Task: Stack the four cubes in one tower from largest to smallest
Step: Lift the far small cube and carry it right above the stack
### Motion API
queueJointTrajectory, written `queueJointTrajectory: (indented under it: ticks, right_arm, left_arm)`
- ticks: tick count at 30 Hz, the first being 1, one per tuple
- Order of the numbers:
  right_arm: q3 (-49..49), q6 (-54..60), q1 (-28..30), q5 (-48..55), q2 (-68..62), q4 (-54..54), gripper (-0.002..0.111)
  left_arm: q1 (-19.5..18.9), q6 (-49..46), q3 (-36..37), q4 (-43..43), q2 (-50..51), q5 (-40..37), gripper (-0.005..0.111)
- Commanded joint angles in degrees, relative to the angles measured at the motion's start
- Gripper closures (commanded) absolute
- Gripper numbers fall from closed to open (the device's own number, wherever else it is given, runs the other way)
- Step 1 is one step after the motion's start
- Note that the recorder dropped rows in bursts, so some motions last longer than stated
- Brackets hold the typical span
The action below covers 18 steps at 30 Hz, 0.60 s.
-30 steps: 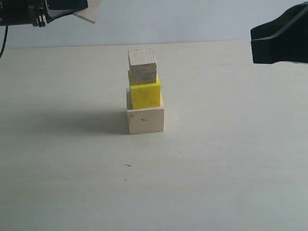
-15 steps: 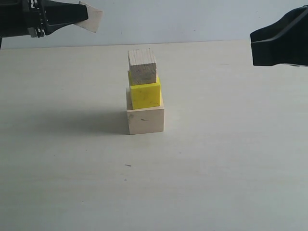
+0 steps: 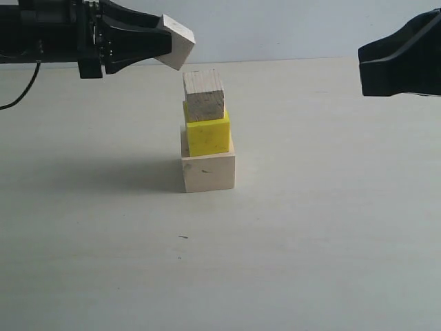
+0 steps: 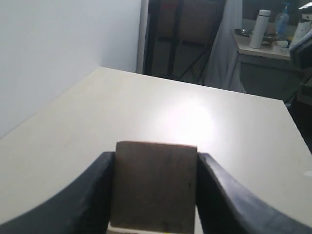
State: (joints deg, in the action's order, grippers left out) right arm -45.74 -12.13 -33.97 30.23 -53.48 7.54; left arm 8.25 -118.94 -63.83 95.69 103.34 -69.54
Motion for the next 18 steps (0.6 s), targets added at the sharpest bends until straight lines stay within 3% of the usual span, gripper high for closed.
queueJointTrajectory:
  ticks: [1,18]
  right_arm:
    - [0.21,0.59,0.05,-0.13,-0.03,0.15,0.108]
    - [0.21,0.46,0.05,-0.57,-0.03,0.03,0.108]
  left_arm:
    - [0.83,-1.26,0.11,0.98,-0.64,-0.42,0.107]
    - [1.13,-1.26,-0.1,4.25,3.96,-0.42,0.107]
